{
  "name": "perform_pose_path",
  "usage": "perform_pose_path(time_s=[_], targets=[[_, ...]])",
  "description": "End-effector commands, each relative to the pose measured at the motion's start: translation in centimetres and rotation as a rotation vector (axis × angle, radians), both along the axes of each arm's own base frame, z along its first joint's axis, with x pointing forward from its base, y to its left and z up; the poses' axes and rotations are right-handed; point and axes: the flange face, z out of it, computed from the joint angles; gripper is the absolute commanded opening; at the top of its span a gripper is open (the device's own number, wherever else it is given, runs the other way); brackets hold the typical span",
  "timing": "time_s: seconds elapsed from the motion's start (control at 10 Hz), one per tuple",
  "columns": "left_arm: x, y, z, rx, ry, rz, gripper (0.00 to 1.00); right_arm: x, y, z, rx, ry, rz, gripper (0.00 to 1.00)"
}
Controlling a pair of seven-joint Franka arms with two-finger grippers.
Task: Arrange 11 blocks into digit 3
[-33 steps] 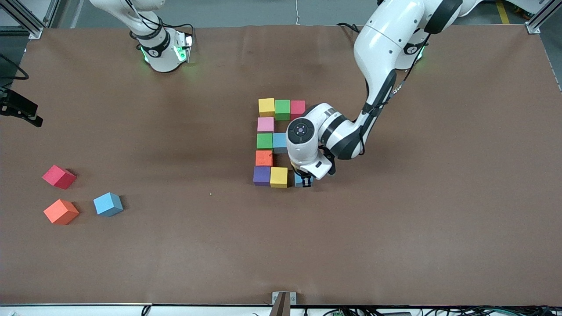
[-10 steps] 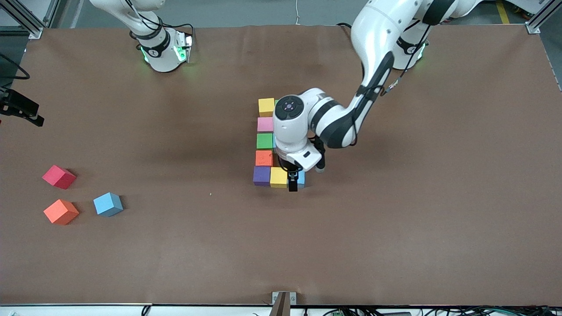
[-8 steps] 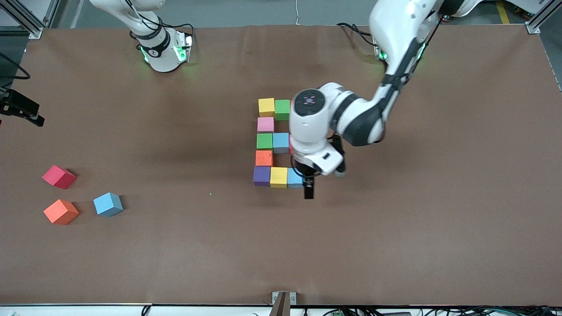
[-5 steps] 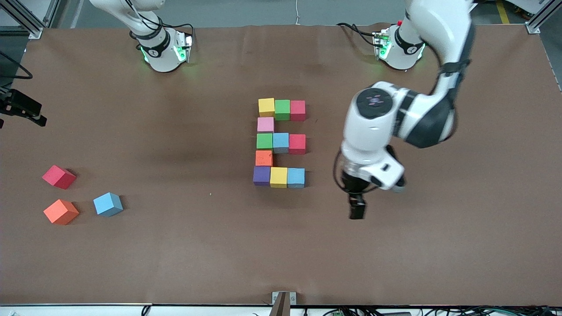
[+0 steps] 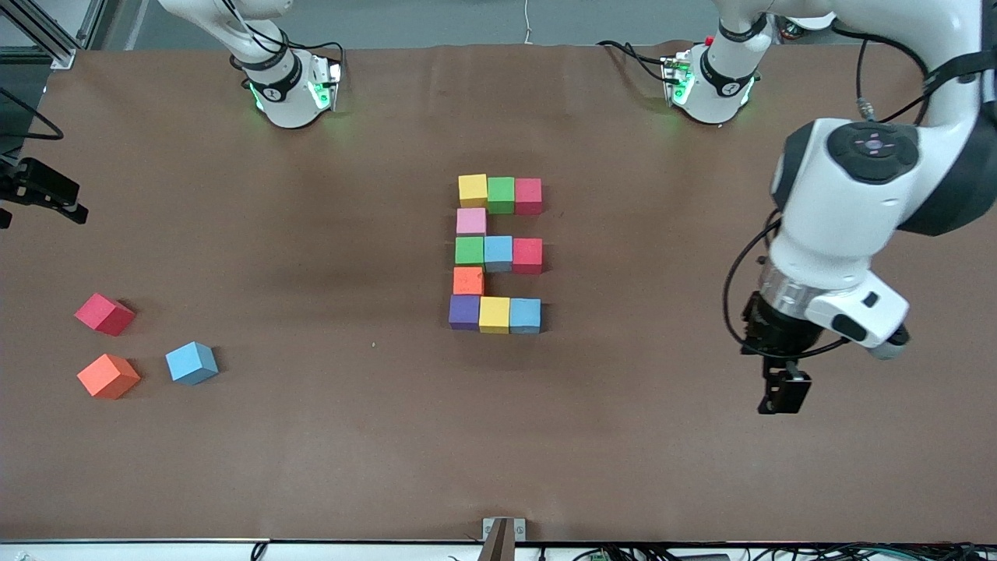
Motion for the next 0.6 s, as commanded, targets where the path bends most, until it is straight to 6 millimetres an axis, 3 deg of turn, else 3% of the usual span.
perform_pose_path(time_s=[0.0,0.3,0.5], targets=[[-2.6,5.7,3.1,0.026,0.063,-0.196,1.00,-0.4,0.2,0.2,0.016,-0.008,-0.001,1.00],[-6.6,12.8,6.8,0.100,0.140,-0.492,1.00,-0.4,0.0,0.2,0.016,-0.008,-0.004,1.00],[-9.9,15.6,8.3,0.180,0.243,-0.758,1.00,-0.4,0.2,0.2,0.016,-0.006,-0.001,1.00]])
